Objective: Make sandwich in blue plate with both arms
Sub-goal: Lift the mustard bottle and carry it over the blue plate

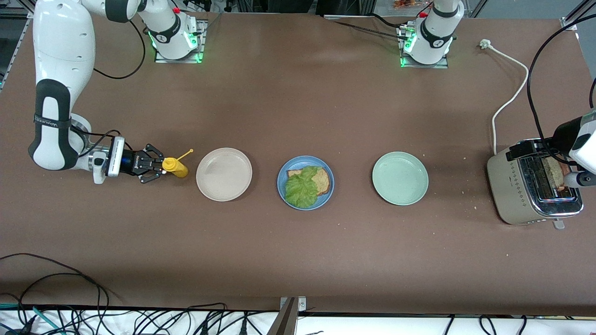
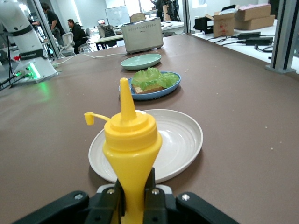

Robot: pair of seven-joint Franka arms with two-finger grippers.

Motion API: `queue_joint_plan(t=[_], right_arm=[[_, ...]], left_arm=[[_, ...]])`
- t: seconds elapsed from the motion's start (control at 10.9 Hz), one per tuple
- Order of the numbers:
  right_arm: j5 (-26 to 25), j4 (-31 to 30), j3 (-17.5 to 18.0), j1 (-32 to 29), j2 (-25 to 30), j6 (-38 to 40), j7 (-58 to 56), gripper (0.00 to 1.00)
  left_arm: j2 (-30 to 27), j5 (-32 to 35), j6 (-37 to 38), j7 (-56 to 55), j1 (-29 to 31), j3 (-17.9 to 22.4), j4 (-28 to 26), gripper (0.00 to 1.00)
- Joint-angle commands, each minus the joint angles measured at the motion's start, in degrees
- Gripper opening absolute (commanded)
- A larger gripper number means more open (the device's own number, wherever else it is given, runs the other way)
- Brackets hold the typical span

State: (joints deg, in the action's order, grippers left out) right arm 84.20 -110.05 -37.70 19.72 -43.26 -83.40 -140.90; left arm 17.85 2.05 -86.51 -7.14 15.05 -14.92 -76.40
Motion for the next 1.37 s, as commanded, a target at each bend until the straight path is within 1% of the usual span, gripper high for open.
queue_joint_plan(t=[0.0, 0.09, 0.18, 0.37, 0.46, 0.64, 0.82, 1.01, 1.1, 1.19, 1.28], right_arm=[[-0.86, 3.77, -0.01, -0.12, -0.51, -0.01, 8.95, 0.03], [-4.18, 7.27, 0.08, -0.12, -0.51, -0.71, 12.54, 0.03], [-6.39, 9.92, -0.01, -0.04, -0.42, -0.72, 17.19, 0.01], [-12.1, 16.68, -0.1, 1.19, -0.25, -1.41, 26.51, 0.01], [-14.74, 19.93, -0.27, 2.94, -0.25, -1.85, 30.9, 0.01], [-22.37, 27.48, -0.97, 6.45, -0.16, -4.84, 39.43, 0.01], [-31.77, 34.08, -0.89, 10.66, -0.07, -7.47, 49.28, 0.01], [-36.28, 35.08, -1.23, 14.71, -0.07, -11.24, 51.59, 0.01], [-39.69, 35.17, -1.32, 17.17, 0.01, -13.18, 54.39, 0.01], [-43.73, 36.73, -1.24, 20.06, 0.02, -14.5, 58.59, 0.02], [-49.08, 38.49, -1.06, 22.79, -0.07, -16.17, 62.38, 0.02]], left_arm=[[-0.27, 1.11, 0.73, 0.9, 0.16, -0.28, 0.2, 1.0], [-0.27, 1.11, 0.73, 0.98, 0.24, -0.2, 0.2, 1.0], [-0.18, 1.11, 0.73, 0.99, 0.25, -0.2, 0.2, 1.0], [-0.18, 1.11, 0.73, 0.99, 0.33, -0.2, 0.2, 1.0], [-0.18, 1.11, 0.73, 0.99, 0.33, -0.2, 0.2, 1.0], [-0.18, 1.11, 0.73, 0.9, 0.25, -0.2, 0.2, 1.0], [-0.18, 1.2, 0.73, 0.99, 0.25, -0.2, 0.2, 1.0], [-0.18, 1.11, 0.73, 0.99, 0.25, -0.2, 0.2, 1.0], [-0.27, 1.11, 0.73, 0.99, 0.25, -0.2, 0.2, 1.0], [-0.18, 1.11, 0.73, 0.99, 0.25, -0.2, 0.2, 1.0], [-0.18, 1.11, 0.73, 0.99, 0.25, -0.2, 0.2, 1.0]])
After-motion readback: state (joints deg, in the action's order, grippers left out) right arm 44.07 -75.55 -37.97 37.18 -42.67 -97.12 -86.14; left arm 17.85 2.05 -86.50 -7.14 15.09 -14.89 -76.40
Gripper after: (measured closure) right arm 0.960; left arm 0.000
